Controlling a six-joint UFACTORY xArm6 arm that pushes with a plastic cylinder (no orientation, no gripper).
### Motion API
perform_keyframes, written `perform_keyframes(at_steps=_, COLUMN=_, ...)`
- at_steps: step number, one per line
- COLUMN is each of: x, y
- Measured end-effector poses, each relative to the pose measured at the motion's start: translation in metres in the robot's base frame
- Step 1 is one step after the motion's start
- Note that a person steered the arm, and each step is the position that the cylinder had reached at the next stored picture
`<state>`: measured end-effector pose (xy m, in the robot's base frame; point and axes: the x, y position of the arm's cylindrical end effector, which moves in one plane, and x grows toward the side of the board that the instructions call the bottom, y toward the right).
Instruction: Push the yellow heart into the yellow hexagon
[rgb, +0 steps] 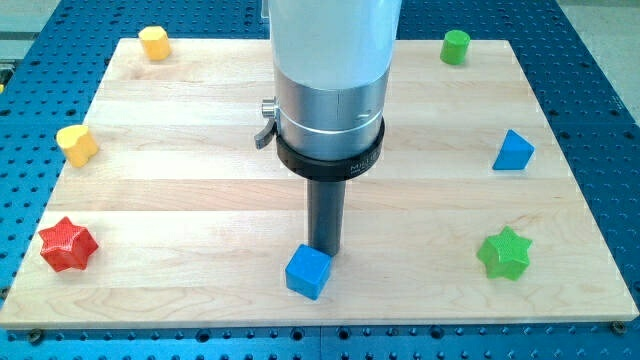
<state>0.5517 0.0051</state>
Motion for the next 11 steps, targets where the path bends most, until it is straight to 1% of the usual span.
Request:
perform_keyframes(at_steps=1, x=-0.007, y=0.002)
perform_keyframes(at_steps=2, x=-0.043, y=0.005)
perform_keyframes(at_steps=3, x=-0.057, y=0.005)
perform_keyframes(at_steps=4, x=-0.063, y=0.003)
perform_keyframes(at_steps=6, x=-0.070, y=0.068)
perform_keyframes(at_steps=7, x=-0.064, y=0.086)
perform_keyframes(at_steps=8, x=-0.102, y=0.017)
perform_keyframes(at_steps=9, x=-0.104, y=-0.070)
perform_keyframes(at_steps=10, x=-0.071, y=-0.180)
perform_keyframes(at_steps=11, x=-0.076, y=-0.249)
